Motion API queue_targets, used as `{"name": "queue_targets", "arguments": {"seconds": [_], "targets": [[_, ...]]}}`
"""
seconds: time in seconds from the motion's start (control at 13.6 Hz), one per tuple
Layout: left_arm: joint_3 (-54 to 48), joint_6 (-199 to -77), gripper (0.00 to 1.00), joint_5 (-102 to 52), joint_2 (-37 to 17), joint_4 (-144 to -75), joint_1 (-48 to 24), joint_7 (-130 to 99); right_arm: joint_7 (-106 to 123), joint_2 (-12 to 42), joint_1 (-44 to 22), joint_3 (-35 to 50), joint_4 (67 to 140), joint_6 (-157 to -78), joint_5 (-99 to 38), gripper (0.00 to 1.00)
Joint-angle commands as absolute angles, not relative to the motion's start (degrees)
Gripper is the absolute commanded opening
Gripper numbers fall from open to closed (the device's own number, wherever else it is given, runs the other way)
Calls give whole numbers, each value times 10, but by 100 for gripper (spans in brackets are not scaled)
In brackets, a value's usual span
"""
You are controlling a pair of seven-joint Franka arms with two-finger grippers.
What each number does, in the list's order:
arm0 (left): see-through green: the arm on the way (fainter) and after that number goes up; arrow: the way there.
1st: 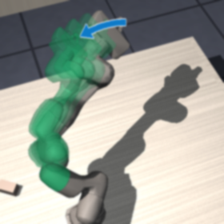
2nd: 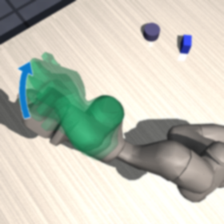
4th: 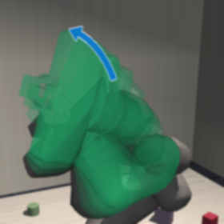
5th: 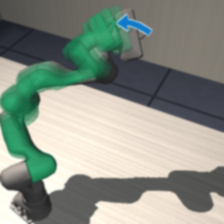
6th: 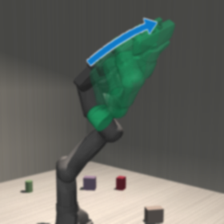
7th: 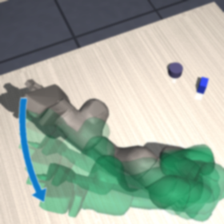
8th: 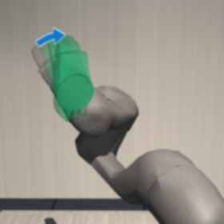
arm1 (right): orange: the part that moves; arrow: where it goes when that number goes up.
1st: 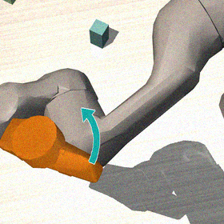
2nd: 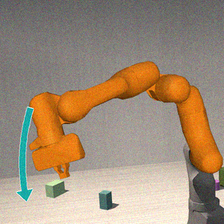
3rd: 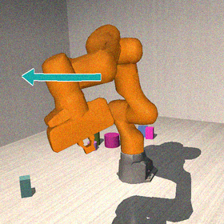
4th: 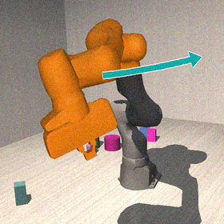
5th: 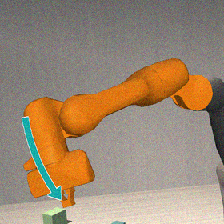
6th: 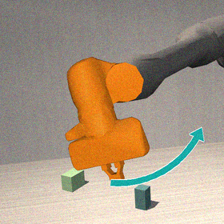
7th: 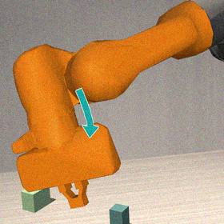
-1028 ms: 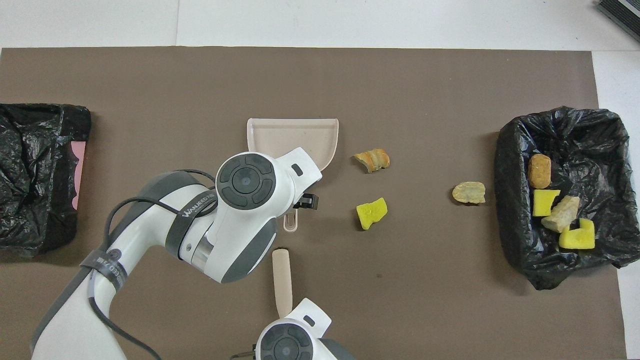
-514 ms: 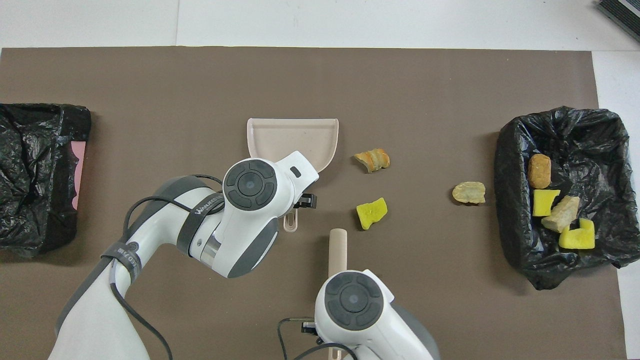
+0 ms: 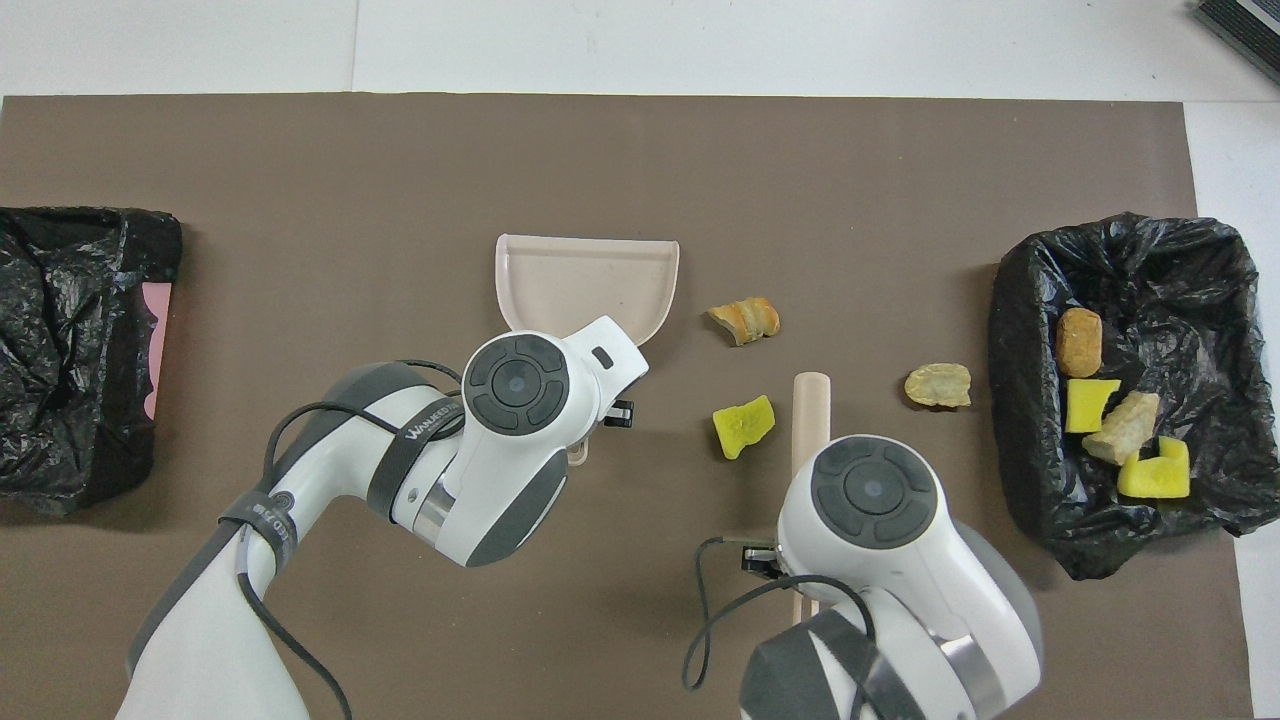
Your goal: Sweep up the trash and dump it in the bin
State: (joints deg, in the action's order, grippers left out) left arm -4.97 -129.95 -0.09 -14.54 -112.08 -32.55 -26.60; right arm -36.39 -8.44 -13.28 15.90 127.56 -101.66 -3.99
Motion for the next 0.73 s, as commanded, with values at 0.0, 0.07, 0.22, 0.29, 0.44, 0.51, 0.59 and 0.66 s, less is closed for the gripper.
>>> {"name": "queue_targets", "arguments": {"seconds": [0.0, 0.07, 0.22, 0.29, 0.44, 0.51, 0.59, 0.66], "targets": [[-40, -1302, 18, 9, -140, -1116, -331, -266, -338, -73, -76, 166, 1269, -1010, 8, 0], [-41, -1300, 13, 24, -139, -1115, -329, -263, -331, -72, -56, 167, 1271, -1010, 27, 0], [-41, -1295, 2, 42, -133, -1115, -327, -240, -293, -63, -1, 166, 1274, -1019, 41, 0], [-39, -1284, 0, 42, -125, -1115, -323, -200, -268, -62, 27, 167, 1275, -1020, 60, 0], [-37, -1240, 0, 42, -105, -1115, -317, -94, -250, -61, 54, 167, 1284, -1024, 88, 0], [-36, -1217, 0, 41, -91, -1115, -310, -43, -237, -62, 68, 167, 1288, -1035, 91, 0], [-37, -1195, 0, 42, -79, -1116, -295, -5, -229, -61, 76, 167, 1291, -1041, 94, 0], [-37, -1164, 0, 41, -65, -1116, -288, 30, -227, -55, 83, 167, 1302, -1060, 97, 0]]}}
